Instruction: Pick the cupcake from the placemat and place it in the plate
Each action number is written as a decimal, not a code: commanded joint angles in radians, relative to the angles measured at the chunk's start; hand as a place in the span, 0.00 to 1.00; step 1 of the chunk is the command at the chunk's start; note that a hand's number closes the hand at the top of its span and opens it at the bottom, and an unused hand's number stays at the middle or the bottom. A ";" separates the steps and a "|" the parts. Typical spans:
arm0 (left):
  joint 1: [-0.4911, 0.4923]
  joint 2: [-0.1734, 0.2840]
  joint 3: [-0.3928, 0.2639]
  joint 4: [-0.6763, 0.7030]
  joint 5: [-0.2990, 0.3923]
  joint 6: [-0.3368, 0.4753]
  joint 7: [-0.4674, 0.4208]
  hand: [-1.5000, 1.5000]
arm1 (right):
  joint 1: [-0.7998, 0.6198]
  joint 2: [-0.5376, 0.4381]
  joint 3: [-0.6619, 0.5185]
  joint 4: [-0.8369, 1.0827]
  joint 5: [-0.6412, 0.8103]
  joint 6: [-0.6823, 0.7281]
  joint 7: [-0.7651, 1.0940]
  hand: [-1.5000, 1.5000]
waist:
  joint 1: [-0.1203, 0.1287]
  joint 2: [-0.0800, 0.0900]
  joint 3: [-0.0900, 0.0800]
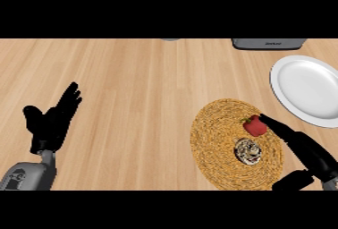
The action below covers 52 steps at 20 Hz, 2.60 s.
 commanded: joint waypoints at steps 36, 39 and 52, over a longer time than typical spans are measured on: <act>-0.037 -0.066 0.135 0.069 -0.094 -0.123 -0.009 0.50 | -0.122 0.261 0.027 0.198 0.385 0.082 -0.059 1.00 | -0.005 0.002 0.000; -0.041 -0.086 0.120 0.001 -0.101 -0.098 0.052 0.50 | -0.083 0.188 0.003 0.162 0.381 0.059 -0.197 1.00 | -0.003 0.000 0.001; 0.016 -0.076 0.137 -0.025 -0.103 -0.105 0.049 0.50 | 0.033 0.146 -0.206 -0.190 0.281 -0.200 -0.389 1.00 | -0.018 -0.005 0.001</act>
